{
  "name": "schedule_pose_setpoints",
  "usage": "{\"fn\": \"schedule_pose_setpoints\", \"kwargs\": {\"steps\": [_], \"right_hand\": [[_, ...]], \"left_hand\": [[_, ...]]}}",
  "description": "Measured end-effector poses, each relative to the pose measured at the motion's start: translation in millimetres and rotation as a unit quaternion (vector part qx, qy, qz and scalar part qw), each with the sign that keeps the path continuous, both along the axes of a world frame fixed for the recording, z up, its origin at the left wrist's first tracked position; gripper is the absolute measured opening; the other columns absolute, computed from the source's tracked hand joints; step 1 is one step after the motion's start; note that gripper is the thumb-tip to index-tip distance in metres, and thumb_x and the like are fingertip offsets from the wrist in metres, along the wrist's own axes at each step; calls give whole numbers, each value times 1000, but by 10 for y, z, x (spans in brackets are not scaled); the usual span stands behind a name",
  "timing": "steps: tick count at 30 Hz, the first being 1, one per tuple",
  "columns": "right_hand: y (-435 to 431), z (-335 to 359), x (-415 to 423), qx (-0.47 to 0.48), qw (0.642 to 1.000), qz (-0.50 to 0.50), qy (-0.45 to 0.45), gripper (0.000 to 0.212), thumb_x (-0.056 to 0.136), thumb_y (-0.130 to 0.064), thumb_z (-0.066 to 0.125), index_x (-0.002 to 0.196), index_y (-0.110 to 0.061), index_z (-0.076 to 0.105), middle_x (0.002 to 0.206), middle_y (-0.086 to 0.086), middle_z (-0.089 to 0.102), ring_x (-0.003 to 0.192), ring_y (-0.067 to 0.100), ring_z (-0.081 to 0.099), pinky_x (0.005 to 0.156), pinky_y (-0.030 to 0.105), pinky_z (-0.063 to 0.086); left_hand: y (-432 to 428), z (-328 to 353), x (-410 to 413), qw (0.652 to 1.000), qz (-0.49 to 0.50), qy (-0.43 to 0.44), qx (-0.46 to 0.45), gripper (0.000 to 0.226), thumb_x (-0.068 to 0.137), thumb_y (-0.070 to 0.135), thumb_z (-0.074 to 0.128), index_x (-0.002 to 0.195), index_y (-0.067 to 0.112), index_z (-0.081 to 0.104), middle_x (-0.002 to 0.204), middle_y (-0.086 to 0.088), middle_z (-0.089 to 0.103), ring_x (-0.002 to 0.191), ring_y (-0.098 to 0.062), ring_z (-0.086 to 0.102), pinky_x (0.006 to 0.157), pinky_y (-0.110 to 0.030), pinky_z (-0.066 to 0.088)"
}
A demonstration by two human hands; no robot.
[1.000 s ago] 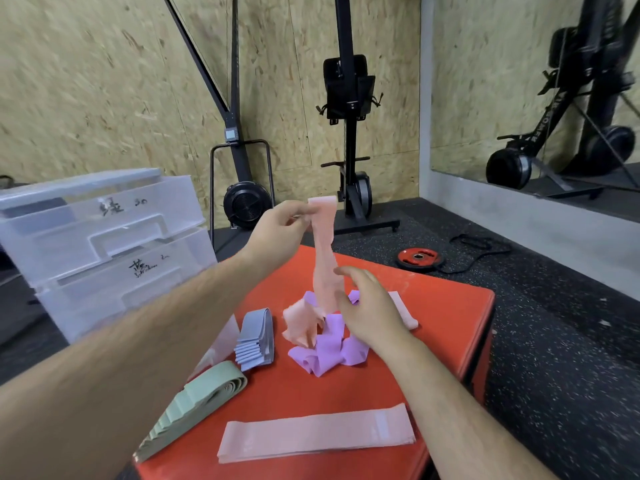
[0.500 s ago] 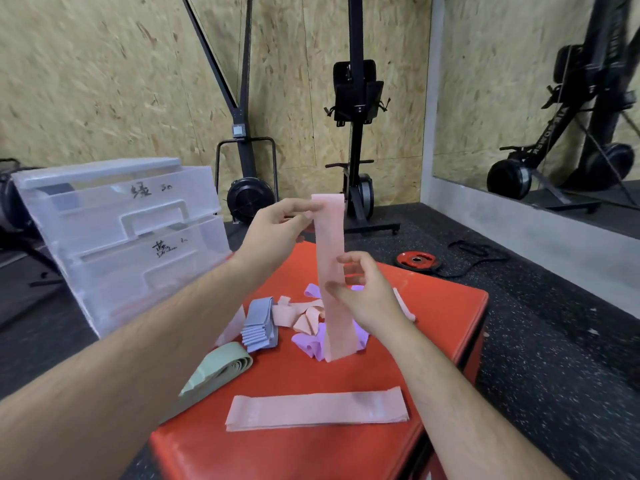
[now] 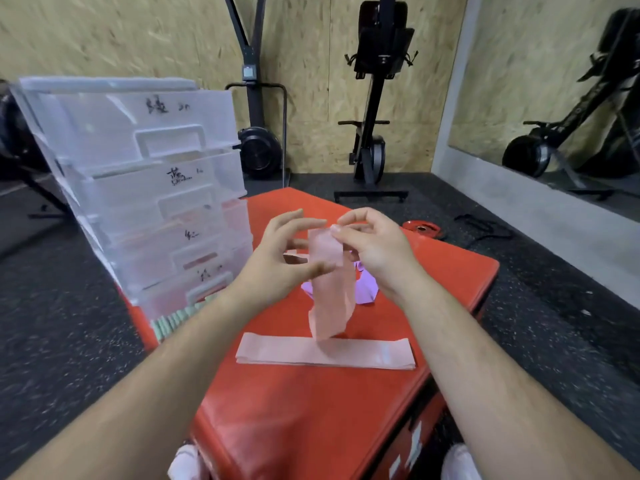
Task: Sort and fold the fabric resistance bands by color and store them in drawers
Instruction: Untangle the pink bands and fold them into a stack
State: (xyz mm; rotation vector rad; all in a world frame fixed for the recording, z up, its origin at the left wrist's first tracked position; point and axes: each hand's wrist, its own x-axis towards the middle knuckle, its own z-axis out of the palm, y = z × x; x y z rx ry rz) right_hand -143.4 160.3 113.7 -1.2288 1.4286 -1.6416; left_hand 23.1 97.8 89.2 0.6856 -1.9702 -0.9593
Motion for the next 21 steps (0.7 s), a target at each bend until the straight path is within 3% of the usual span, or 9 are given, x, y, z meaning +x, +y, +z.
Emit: {"fn": "schedule_pose_setpoints", "kwargs": {"steps": [4, 7, 11, 14, 16, 19, 21], "right_hand": [[-9, 4, -1, 8, 999, -14, -39, 9, 90, -7, 70, 94, -13, 66, 76, 1, 65, 51, 1, 57, 47, 15, 43], [-15, -51, -35, 20, 999, -15, -36, 10, 91, -8, 70, 98, -14, 68, 84, 4, 69, 62, 6, 61, 53, 17, 45], [56, -126, -102, 42, 999, -1, -6, 16, 87, -21, 76, 101, -22, 71, 91, 0, 73, 79, 14, 67, 65, 25, 47], [111, -209, -142, 59, 994, 28, 92, 25, 78, -25, 82, 102, -25, 73, 89, -5, 68, 76, 8, 64, 68, 24, 49], [112, -297, -138, 54, 984, 17, 167, 20, 79, -20, 81, 97, -26, 74, 87, -5, 65, 74, 7, 59, 72, 27, 51], [85, -388, -95, 29, 970, -47, 239, 10, 85, -19, 74, 89, -28, 72, 92, -3, 64, 73, 6, 55, 75, 23, 46], [77, -408, -54, 11, 962, -73, 263, 6, 86, -19, 72, 88, -25, 72, 96, -4, 65, 74, 3, 56, 75, 21, 46]], "left_hand": [[1, -19, 42, 999, 2, -15, -41, 58, 72, -1, 83, 114, 32, 63, 138, 8, 36, 88, -15, 66, 81, -29, 57], [-3, -42, 15, 999, 24, 4, -41, 36, 78, -2, 79, 97, 25, 65, 123, 3, 50, 74, -13, 66, 79, -37, 59], [-6, -67, -49, 996, 76, 23, -43, 16, 82, 7, 77, 83, 21, 69, 110, 2, 62, 76, -13, 65, 80, -39, 58], [5, -49, -62, 994, 100, 19, -32, 9, 85, 15, 76, 84, 21, 70, 95, 4, 69, 81, -15, 65, 75, -31, 55], [5, -49, -65, 995, 95, 9, -30, 7, 87, 16, 73, 85, 21, 69, 88, 6, 70, 80, -13, 65, 72, -26, 52], [-1, -70, -64, 991, 114, -17, -68, 9, 89, 17, 70, 89, 23, 64, 91, 7, 65, 80, -8, 60, 70, -15, 45], [-20, -94, -59, 988, 148, -19, -43, 12, 88, 22, 71, 93, 23, 60, 91, 4, 58, 76, -9, 57, 66, -14, 43]]}}
